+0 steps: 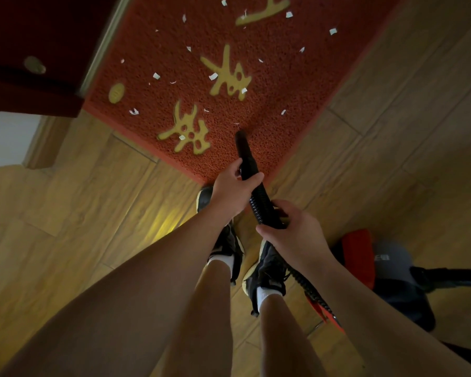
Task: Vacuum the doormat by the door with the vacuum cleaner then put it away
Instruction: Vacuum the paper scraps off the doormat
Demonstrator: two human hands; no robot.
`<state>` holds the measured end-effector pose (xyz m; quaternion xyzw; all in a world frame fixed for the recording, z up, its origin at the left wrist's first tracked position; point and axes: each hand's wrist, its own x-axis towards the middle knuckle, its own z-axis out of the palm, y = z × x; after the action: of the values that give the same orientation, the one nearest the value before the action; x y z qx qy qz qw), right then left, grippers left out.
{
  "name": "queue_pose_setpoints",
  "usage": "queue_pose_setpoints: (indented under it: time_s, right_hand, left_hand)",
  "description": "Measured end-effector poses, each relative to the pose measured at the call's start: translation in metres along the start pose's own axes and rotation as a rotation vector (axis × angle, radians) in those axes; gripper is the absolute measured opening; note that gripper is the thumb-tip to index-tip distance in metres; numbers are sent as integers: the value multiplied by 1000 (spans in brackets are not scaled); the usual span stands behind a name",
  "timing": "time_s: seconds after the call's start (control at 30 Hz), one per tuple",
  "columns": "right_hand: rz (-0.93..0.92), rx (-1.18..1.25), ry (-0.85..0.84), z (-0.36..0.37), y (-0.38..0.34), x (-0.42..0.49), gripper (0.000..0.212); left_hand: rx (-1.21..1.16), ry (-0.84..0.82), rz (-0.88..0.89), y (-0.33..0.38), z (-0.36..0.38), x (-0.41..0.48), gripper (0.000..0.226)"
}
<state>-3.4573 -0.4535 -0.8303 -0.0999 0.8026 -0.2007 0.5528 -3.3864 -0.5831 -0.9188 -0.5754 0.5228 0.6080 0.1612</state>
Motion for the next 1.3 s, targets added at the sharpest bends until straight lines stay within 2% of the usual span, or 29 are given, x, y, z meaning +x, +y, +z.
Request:
queue_pose_setpoints:
  time_s: [0.53, 0.9, 1.03, 1.3]
  right_hand:
    - [-34, 16, 54, 4, -13, 15, 27]
    - [-80, -31, 88, 13, -24, 24, 30]
    - [-98, -27, 62, 18, -34, 35, 33]
    - [-109, -60, 33, 24, -48, 45, 24]
  left_hand:
    - [15, -10, 27, 17, -14, 12, 73]
    - [-27, 37, 31, 20, -37, 16, 73]
    - [-26, 65, 26, 20, -53, 25, 74]
    - [-35, 104, 10, 17, -69, 36, 74]
